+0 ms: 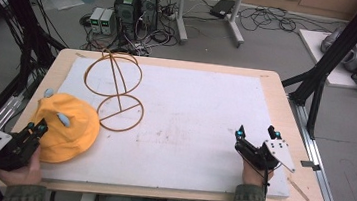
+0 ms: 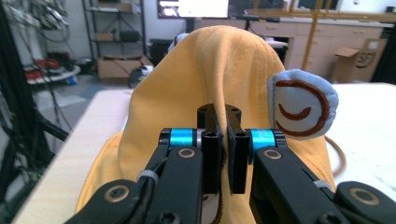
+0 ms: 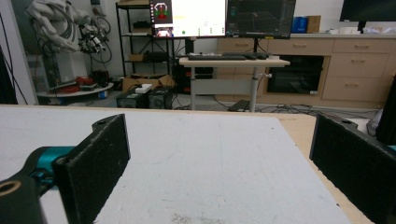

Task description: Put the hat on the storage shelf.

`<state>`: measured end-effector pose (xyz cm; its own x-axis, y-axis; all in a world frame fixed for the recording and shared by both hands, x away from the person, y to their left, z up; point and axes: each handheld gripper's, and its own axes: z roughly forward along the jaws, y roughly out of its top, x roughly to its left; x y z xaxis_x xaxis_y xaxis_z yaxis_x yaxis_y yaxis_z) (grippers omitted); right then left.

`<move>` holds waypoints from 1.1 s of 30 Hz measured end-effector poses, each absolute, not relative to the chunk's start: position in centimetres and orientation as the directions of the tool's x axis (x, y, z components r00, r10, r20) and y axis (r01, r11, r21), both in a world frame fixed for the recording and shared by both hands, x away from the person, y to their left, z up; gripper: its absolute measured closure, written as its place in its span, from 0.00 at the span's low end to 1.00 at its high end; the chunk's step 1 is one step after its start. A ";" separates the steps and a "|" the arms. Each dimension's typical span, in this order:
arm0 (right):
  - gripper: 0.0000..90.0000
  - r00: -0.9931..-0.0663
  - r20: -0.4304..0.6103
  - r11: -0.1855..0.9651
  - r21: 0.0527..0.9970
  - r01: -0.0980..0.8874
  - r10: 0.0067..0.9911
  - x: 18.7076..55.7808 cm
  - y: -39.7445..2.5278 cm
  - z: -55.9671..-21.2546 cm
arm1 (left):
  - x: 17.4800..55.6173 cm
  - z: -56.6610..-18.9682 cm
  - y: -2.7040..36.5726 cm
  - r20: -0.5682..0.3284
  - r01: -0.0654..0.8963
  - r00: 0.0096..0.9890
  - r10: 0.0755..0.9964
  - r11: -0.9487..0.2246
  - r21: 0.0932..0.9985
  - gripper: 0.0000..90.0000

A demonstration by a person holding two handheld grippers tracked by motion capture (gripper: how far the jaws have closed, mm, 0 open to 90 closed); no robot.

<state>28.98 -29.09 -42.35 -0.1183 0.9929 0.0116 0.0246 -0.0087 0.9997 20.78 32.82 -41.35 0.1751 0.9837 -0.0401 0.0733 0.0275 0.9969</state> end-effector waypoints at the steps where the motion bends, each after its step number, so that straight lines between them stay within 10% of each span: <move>1: 0.05 -0.119 0.014 -0.012 1.000 0.024 0.993 29.0 -29.1 -42.3 | 20.6 -40.9 32.9 -0.040 0.056 0.153 0.987 0.032 0.998 0.97; 33: 0.05 -0.151 0.042 -0.039 0.999 0.025 0.988 29.4 -28.7 -42.4 | 22.5 -27.7 31.1 0.068 -0.187 0.104 0.992 -0.048 0.981 0.97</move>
